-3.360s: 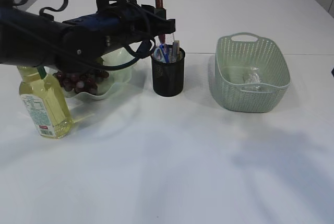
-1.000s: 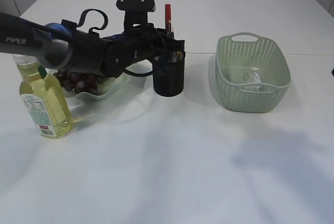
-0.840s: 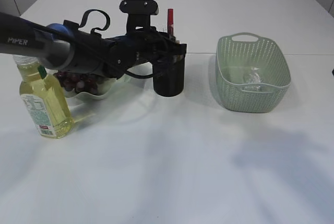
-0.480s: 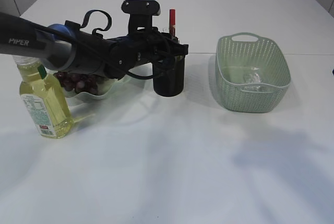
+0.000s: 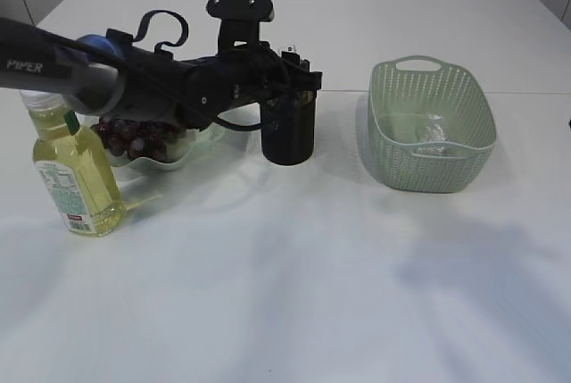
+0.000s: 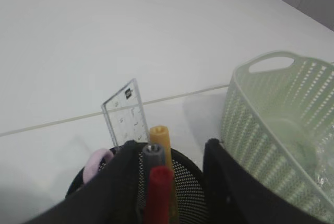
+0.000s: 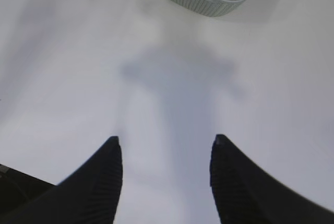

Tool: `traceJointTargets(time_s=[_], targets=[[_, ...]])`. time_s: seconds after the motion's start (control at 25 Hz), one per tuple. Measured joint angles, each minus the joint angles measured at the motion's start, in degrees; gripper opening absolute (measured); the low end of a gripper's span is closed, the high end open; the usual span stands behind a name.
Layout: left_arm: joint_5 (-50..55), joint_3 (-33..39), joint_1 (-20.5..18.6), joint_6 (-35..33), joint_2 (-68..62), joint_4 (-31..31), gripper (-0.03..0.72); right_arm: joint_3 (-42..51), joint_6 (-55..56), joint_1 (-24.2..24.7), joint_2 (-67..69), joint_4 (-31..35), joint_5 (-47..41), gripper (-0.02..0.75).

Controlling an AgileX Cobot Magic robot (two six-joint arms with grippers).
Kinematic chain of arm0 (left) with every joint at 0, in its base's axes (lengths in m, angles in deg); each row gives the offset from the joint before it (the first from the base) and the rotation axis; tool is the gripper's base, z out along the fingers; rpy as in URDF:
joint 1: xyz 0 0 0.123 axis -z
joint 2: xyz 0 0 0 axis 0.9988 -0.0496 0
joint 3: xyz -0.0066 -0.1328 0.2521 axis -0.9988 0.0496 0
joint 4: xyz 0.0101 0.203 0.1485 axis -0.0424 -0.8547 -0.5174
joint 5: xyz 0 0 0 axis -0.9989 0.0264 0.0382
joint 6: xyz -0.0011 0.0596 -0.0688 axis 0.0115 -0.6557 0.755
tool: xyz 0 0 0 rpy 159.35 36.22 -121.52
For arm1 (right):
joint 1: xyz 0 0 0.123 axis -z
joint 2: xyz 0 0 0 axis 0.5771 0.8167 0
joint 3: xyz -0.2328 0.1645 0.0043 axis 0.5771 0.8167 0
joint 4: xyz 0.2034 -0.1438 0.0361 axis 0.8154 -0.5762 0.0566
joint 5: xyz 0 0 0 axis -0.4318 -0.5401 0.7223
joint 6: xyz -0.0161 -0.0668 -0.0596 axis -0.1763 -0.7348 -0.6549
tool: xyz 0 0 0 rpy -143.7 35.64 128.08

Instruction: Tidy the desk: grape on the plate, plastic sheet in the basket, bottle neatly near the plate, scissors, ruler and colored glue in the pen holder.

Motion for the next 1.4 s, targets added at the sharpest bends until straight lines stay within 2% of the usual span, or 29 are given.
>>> traceJointTargets(time_s=[0.16,0.32,0.4,0.56,0.68,0.8,1.04,1.2,1.4], targets=[[5.0,0.0,0.0,-0.1,3.6,-0.1,0.306,0.0,0.0,0.0,0.0,0.0,0.0,0.430],[14.4,0.0,0.0,-0.1,9.4,-1.0,0.322,0.0,0.0,0.0,0.0,0.0,0.0,0.430],[19.6,0.0,0.0,-0.1,12.7,-2.3,0.363,0.0,0.0,0.0,0.0,0.1,0.0,0.430],[29.9,0.0,0.0,-0.2,19.4,-3.4,0.495,0.0,1.6,0.0,0.0,0.3,0.0,0.431],[36.7,0.0,0.0,-0.2,24.8,-3.9,0.547,0.0,2.4,0.0,0.0,0.8,0.0,0.460],[44.3,0.0,0.0,-0.2,30.4,-4.9,0.557,0.0,2.5,0.0,0.0,2.0,0.0,0.502],[58.4,0.0,0.4,-0.2,39.0,-4.9,0.559,0.0,2.0,0.0,-0.3,6.1,0.0,0.511],[60.8,0.9,2.9,-0.5,43.9,-6.2,0.559,0.0,1.8,0.0,-5.6,7.2,0.0,0.500],[56.6,6.5,9.2,-0.7,52.4,-6.6,0.559,0.0,1.6,0.0,-17.3,7.3,0.2,0.496]])
